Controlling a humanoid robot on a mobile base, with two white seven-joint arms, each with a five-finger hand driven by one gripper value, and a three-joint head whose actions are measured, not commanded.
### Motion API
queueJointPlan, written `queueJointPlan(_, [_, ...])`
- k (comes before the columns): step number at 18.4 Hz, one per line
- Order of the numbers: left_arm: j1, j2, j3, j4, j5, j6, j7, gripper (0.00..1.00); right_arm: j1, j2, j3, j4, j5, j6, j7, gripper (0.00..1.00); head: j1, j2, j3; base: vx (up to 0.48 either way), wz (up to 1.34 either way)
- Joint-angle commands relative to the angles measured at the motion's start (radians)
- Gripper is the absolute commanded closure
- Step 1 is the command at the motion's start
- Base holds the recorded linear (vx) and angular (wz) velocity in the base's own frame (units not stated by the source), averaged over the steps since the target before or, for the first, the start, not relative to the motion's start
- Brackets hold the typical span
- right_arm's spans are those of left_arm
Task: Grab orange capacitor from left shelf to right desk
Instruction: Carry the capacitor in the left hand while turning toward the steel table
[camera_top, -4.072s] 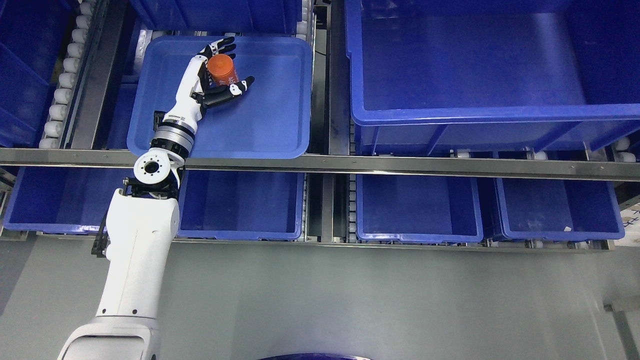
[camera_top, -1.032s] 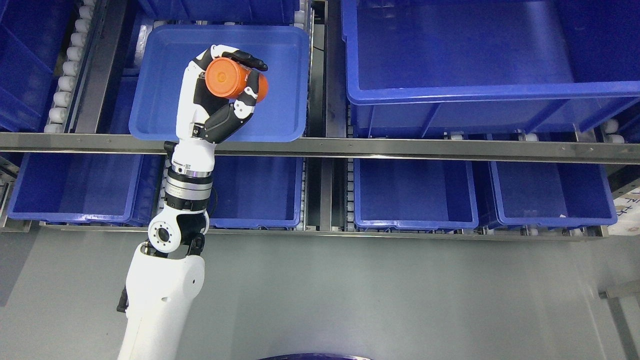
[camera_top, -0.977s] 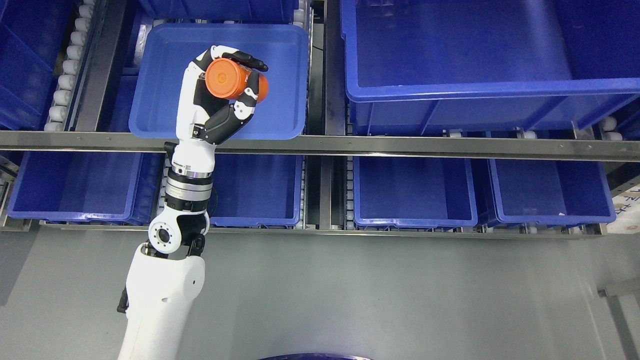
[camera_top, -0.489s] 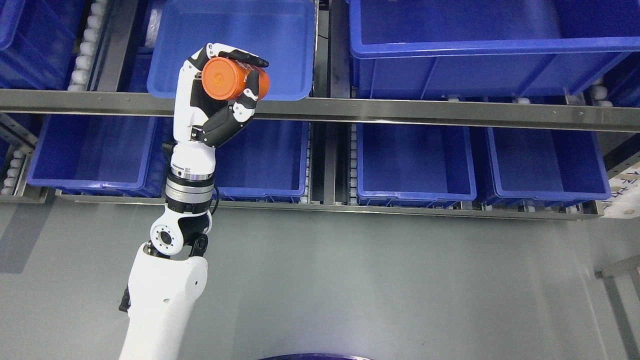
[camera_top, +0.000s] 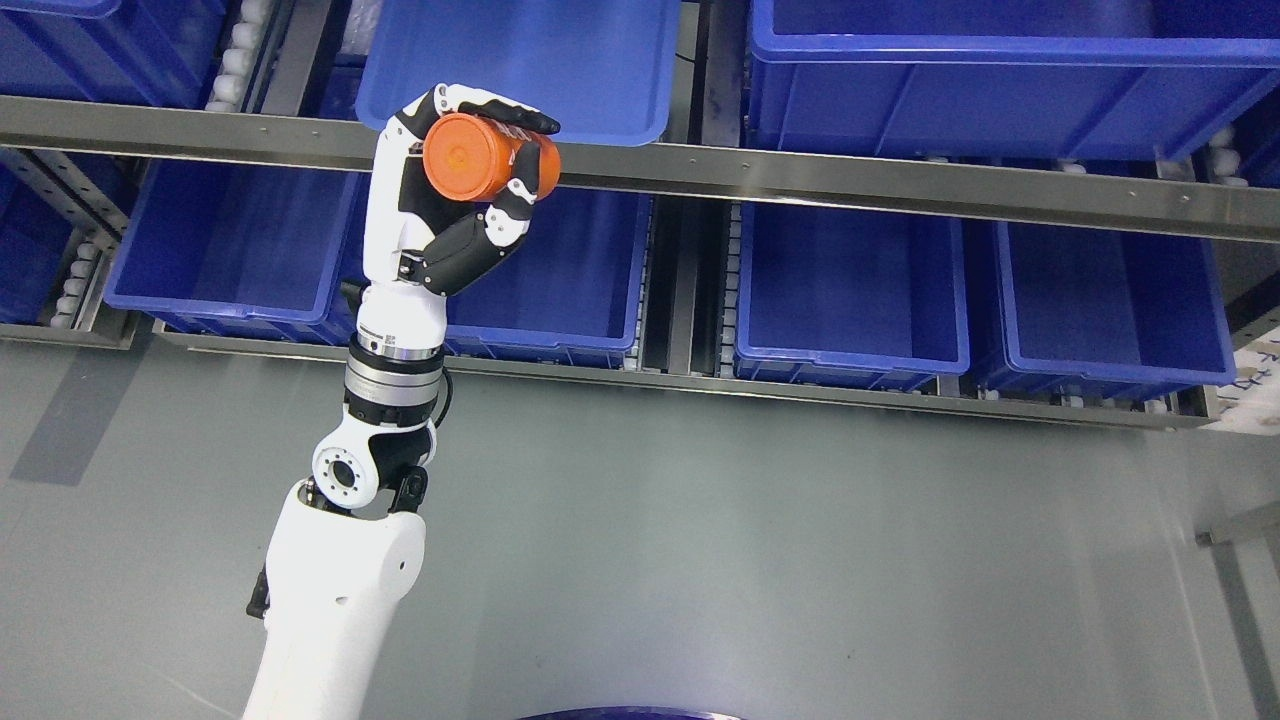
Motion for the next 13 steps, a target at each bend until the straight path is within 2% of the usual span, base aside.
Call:
queueJointPlan(1, [-0.006, 0.017, -0.032, -0.004, 0.002, 0.002, 0.000, 0.97, 0.034, -0.017, -0.011, -0.023, 0.000, 0.000, 0.000, 0.00, 0.0000, 0.000, 0.000, -0.036, -0.27])
queueJointPlan(8, [-0.010, 0.017, -0.064, -0.004, 0.002, 0.004, 0.000, 0.96, 0.034, -0.017, -0.012, -0.023, 0.000, 0.000, 0.000, 0.00, 0.0000, 0.000, 0.000, 0.017, -0.37])
queueJointPlan(13, [-0.024, 0.017, -0.073, -0.003, 0.005, 0.010, 0.000, 0.96, 0.034, -0.017, -0.011, -0.023, 0.000, 0.000, 0.001, 0.00, 0.0000, 0.000, 0.000, 0.039, -0.67])
